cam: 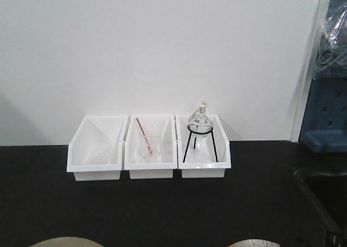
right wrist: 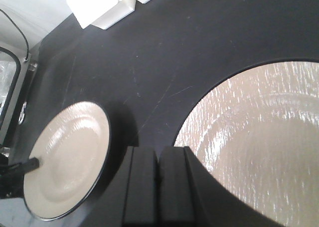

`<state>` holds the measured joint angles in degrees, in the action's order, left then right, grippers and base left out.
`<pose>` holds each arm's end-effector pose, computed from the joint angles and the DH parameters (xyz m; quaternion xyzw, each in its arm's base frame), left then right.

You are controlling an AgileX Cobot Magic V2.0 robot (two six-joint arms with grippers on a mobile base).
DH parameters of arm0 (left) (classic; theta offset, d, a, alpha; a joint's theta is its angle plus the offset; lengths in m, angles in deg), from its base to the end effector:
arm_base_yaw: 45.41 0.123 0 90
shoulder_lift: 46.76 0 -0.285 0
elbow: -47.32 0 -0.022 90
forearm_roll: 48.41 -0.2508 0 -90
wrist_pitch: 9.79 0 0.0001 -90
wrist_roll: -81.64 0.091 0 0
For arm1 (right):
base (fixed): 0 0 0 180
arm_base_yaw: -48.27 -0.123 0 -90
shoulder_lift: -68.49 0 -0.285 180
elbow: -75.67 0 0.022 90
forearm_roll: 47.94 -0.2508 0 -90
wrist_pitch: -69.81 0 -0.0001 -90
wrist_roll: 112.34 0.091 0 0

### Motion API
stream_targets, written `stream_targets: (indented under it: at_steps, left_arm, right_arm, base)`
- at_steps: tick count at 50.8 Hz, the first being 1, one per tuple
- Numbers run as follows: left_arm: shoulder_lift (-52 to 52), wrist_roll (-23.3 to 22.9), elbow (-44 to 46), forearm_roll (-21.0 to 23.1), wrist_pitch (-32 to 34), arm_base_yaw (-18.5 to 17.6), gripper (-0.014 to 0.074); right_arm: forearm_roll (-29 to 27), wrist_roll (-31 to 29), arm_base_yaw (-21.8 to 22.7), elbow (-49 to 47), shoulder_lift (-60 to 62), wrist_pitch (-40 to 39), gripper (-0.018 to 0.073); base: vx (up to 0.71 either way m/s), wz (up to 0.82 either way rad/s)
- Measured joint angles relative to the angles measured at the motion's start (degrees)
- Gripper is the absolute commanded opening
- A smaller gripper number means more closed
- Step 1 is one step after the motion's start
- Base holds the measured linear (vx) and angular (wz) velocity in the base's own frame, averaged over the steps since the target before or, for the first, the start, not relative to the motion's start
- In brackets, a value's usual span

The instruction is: Arrange circular plates on left workspace

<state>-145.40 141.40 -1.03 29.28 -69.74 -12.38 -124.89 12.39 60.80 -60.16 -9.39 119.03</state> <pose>0.2168 0.0491 0.1591 -0.2451 0.8367 -0.4450 0.2042 0.2161 0.0208 0.2425 0.0595 0.8615 0.3823 0.3287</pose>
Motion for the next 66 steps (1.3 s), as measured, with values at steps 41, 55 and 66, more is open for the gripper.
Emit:
stream_targets:
  at_steps: [41, 55, 66]
  left_arm:
    - [-18.83, -3.26, 26.07, 14.8, 11.0, -31.16, -0.0003]
    - [-22.23, -2.91, 26.86, 17.38, 11.34, -33.09, 0.0105]
    - [-22.39, 1.23, 26.86, 17.31, 11.96, -33.12, 0.0388]
  right_arm:
    - [0.0, -0.37, 0.0, 0.0, 0.0, 0.48, -0.0001]
    - [0.0, -0.42, 0.0, 0.0, 0.0, 0.48, 0.0001]
    - [0.0, -1.49, 0.0, 0.0, 0.0, 0.48, 0.0043]
  base:
    - [0.0, 0.0]
    - [0.0, 0.0]
    - [0.0, 0.0]
